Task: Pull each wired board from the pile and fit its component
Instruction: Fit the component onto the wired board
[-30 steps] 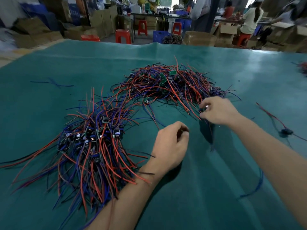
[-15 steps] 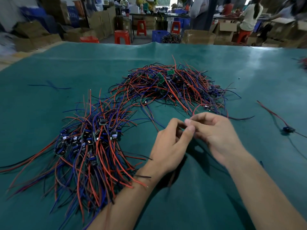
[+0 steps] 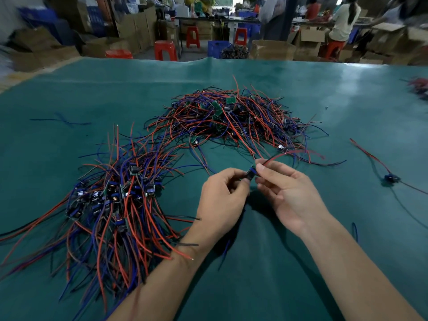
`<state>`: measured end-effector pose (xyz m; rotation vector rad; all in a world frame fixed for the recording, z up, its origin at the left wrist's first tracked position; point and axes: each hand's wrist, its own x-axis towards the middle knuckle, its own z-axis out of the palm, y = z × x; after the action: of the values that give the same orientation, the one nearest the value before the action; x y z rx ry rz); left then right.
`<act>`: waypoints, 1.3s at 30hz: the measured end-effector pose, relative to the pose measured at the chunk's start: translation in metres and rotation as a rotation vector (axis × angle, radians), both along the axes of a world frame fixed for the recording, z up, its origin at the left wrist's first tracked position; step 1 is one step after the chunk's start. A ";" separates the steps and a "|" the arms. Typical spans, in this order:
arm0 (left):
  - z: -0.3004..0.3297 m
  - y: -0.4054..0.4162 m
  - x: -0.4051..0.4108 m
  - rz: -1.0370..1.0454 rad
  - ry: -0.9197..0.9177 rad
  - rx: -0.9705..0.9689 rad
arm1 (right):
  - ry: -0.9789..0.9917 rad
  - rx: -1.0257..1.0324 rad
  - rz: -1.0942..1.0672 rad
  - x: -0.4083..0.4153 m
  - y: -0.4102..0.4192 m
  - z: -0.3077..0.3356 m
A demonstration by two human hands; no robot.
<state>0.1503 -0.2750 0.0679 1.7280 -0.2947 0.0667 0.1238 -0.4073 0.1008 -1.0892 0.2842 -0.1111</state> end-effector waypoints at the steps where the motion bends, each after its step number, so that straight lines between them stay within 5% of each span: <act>1: 0.001 0.000 -0.001 -0.007 -0.008 0.021 | -0.009 -0.011 0.016 0.000 0.000 0.000; 4: 0.002 0.001 0.000 -0.024 -0.004 0.069 | -0.058 -0.092 0.020 0.001 -0.003 -0.002; 8: 0.001 0.001 -0.001 -0.063 -0.039 0.163 | -0.137 -0.555 -0.214 0.005 -0.014 -0.007; 10: 0.000 0.001 -0.001 -0.066 -0.042 0.182 | -0.176 -0.630 -0.312 0.006 -0.023 -0.005; 15: 0.000 0.000 -0.004 -0.090 -0.070 0.188 | -0.146 -0.549 -0.585 0.007 -0.056 0.000; 20: 0.002 0.001 -0.001 -0.003 -0.041 0.145 | 0.031 -0.232 -0.881 0.006 -0.070 -0.001; 23: 0.001 0.000 0.002 0.065 -0.014 0.061 | 0.084 -0.238 -0.634 0.008 -0.051 -0.002; 26: 0.002 -0.001 0.000 0.047 -0.044 0.052 | 0.014 -0.419 -0.171 0.007 -0.015 -0.007; 28: 0.001 -0.001 -0.001 0.020 -0.088 0.099 | -0.104 -0.577 -0.071 0.005 0.003 -0.012; 33: 0.002 0.000 -0.002 -0.055 -0.155 0.201 | -0.255 -0.659 -0.270 0.006 -0.005 -0.008; 39: 0.004 0.000 -0.009 -0.146 -0.160 0.238 | -0.368 -0.477 -0.685 0.000 -0.038 0.055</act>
<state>0.1416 -0.2752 0.0717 1.9353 -0.5648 0.0657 0.1237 -0.4451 0.1557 -1.3743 0.2946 -1.0219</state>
